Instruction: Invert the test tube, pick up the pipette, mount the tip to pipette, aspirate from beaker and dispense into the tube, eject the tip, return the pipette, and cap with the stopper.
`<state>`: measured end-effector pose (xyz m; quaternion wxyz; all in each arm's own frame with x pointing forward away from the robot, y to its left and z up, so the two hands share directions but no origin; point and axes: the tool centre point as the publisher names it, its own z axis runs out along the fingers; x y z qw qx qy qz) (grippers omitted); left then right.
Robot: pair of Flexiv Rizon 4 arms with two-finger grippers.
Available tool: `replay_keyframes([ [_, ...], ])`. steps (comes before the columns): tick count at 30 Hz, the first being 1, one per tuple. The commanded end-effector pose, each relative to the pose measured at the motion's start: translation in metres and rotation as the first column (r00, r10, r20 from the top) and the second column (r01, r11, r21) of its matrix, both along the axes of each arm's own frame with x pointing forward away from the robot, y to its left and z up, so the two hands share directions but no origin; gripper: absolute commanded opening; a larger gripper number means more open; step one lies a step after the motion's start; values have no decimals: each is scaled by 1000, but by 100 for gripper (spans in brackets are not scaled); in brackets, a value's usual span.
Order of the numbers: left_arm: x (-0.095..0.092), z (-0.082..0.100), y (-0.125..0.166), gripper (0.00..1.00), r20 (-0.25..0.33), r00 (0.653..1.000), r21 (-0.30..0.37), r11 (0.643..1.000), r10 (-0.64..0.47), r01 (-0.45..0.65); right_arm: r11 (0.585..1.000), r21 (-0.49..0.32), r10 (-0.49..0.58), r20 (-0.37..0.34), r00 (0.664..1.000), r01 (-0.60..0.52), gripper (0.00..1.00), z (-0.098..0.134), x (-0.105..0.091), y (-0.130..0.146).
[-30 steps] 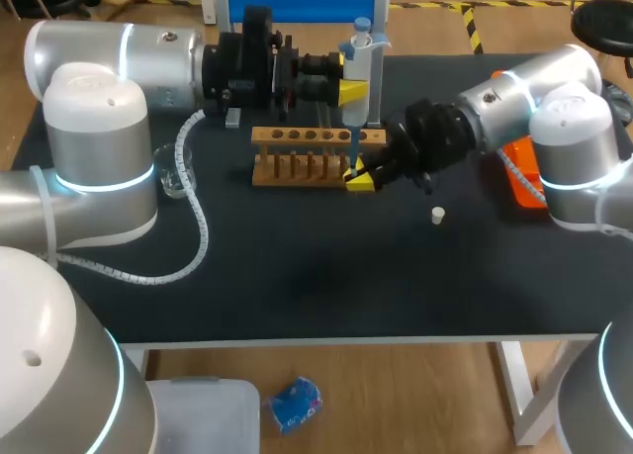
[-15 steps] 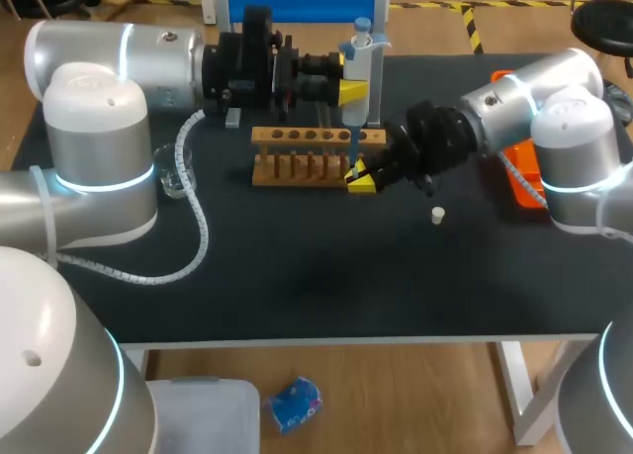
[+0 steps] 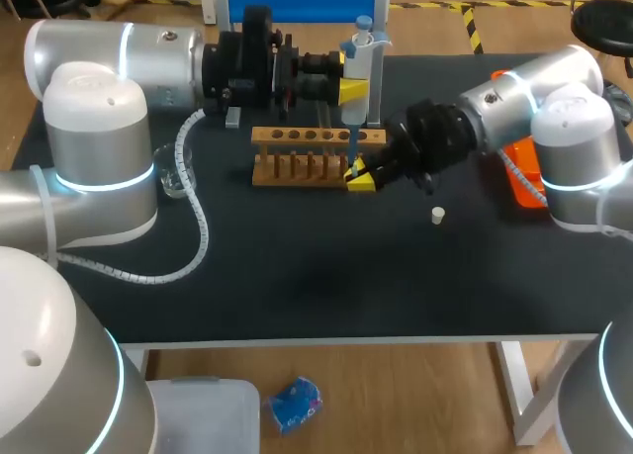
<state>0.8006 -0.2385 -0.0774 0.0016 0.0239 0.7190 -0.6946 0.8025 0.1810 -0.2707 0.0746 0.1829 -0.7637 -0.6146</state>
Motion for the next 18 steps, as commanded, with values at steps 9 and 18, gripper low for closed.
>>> replay_keyframes([
  [9, 0, -2, -1, 0, 1, 1000, -1, 1000, 1, -1, 1000, 27, -9, -33, 999, 10, 0, 0, -5, -2],
  [18, 0, -2, -1, 0, 1, 1000, -1, 1000, 1, -1, 999, 51, -14, -72, 997, 17, 0, -2, -5, -1],
])
